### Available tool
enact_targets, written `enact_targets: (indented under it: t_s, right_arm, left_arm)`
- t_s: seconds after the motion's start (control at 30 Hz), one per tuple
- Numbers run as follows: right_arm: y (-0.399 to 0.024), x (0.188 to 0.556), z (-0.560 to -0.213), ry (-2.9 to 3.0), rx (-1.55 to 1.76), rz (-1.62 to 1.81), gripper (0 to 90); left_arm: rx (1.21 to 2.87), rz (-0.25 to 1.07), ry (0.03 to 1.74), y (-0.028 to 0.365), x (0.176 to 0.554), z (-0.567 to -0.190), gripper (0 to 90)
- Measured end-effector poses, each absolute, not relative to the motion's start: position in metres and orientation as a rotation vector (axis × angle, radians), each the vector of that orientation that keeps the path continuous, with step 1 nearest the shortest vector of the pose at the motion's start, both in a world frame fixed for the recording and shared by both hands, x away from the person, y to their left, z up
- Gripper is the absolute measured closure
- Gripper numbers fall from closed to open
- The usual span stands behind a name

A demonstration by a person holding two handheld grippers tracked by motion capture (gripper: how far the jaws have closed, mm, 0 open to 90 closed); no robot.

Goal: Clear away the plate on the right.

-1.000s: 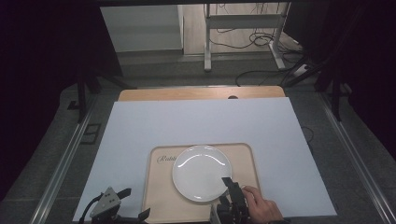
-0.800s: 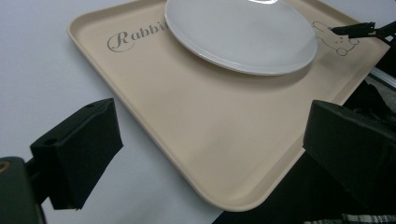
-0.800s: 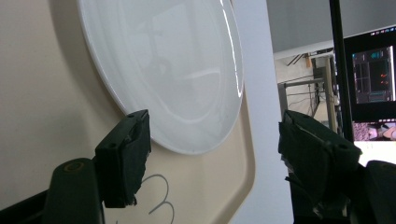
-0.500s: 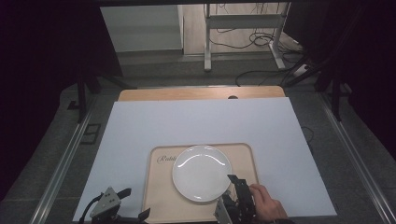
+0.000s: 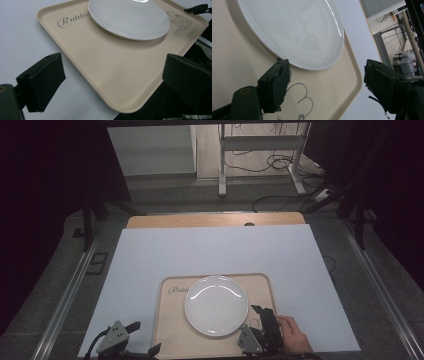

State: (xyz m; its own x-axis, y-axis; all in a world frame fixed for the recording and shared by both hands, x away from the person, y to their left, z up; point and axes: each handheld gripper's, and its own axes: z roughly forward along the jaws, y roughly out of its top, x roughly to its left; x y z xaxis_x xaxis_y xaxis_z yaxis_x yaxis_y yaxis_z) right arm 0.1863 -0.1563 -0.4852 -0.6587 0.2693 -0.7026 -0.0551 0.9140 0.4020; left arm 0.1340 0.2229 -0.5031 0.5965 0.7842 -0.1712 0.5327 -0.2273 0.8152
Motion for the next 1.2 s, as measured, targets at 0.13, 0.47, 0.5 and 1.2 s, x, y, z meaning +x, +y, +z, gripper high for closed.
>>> enact_targets:
  t_s: [0.13, 0.47, 0.5, 1.2]
  right_arm:
    - [-0.161, 0.189, -0.483, 2.257, 0.197, 0.524, 19.1]
    - [-0.173, 0.192, -0.478, 2.298, 0.308, 0.591, 16.3]
    - [-0.175, 0.193, -0.477, 2.311, 0.305, 0.588, 16.3]
    - [-0.205, 0.201, -0.471, 2.341, 0.517, 0.725, 5.5]
  left_arm:
    - [1.904, 0.344, 1.055, 0.223, 0.134, -0.503, 4.1]
    - [1.906, 0.346, 1.053, 0.223, 0.134, -0.503, 4.1]
    - [1.906, 0.345, 1.054, 0.223, 0.134, -0.503, 4.1]
    - [1.908, 0.345, 1.056, 0.223, 0.134, -0.503, 4.1]
